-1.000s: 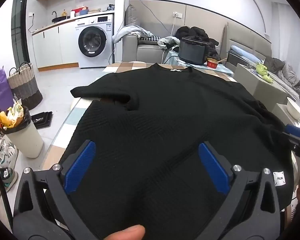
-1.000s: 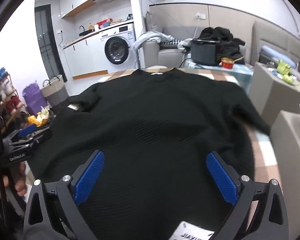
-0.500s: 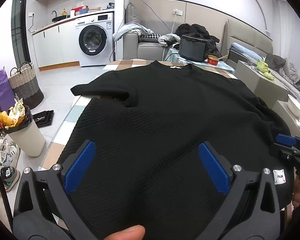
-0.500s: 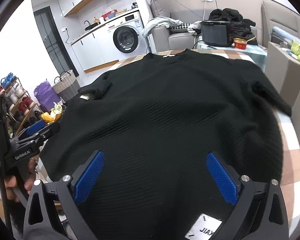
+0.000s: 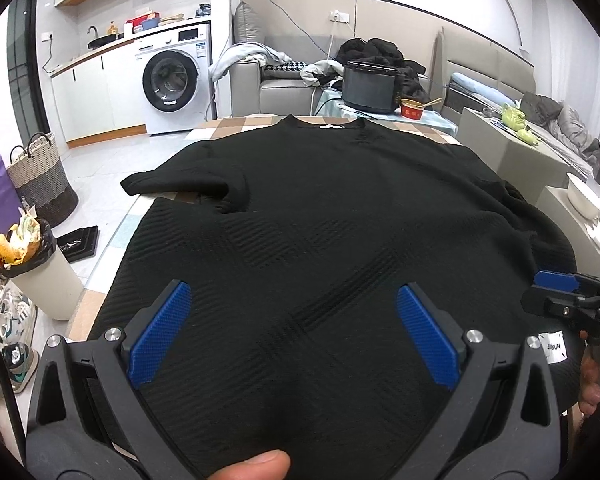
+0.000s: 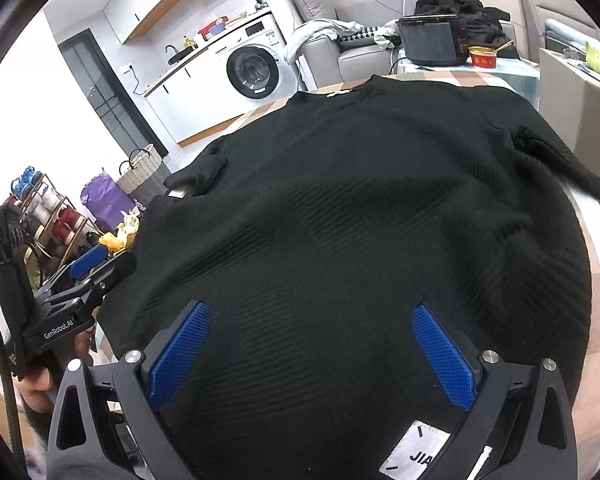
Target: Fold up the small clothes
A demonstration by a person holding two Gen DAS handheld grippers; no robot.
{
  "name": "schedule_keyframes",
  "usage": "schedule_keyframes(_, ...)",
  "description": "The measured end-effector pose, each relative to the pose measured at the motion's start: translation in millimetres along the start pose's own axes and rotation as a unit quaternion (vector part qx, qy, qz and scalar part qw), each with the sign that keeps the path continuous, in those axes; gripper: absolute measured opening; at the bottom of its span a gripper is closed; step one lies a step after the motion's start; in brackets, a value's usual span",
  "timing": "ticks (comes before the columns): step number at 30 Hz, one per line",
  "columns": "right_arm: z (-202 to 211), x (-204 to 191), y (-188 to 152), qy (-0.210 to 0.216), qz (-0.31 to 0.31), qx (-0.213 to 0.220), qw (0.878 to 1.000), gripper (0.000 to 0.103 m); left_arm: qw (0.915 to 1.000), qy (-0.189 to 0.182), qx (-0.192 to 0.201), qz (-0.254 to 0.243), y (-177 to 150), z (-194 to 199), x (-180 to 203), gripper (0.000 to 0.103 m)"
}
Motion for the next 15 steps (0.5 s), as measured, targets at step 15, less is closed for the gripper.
schedule_keyframes(15, -8, -6, -13, -0.046, 0.032, -0.027, 0.998, 0.103, 0.9998, -0.003, -0.015, -0.015, 2, -7, 10, 0.102)
Point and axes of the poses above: each gripper's, at about its wrist camera, not at the fingertips, and z roughly against the way its jaws point, x to its right, y to its top, the point moved 6 cm from there along -z, roughly the way its jaws point
